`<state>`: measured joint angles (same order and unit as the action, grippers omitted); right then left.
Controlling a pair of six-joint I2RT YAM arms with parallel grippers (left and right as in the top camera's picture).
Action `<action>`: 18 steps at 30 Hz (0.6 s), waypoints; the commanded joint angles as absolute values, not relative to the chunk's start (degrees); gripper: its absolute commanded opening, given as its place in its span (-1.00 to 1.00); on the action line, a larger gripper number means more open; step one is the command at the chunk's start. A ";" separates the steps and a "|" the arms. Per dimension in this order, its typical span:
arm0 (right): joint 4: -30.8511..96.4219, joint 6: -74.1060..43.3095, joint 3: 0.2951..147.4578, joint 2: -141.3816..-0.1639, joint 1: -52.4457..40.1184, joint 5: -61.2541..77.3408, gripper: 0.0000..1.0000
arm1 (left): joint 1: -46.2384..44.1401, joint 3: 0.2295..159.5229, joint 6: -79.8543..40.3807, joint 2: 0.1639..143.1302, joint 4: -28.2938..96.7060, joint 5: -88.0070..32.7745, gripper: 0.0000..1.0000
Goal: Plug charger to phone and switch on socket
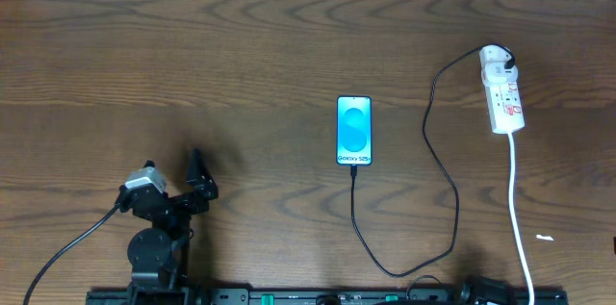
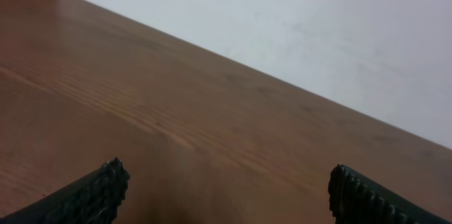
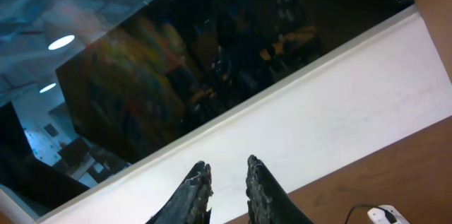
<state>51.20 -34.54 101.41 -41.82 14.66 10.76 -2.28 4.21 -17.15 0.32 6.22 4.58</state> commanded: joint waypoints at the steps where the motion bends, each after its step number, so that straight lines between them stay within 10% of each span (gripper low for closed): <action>1: 51.24 -35.11 101.34 -41.71 14.24 11.33 -0.64 | -2.00 3.86 -17.43 0.23 7.09 4.05 0.86; 13: 51.18 -35.27 101.34 -41.69 14.24 11.35 -0.52 | -2.00 3.86 -17.43 0.23 7.46 4.05 0.86; 18: 50.19 -39.16 101.34 -41.71 14.26 11.27 -0.07 | -2.00 3.86 -17.43 0.23 7.46 4.05 0.86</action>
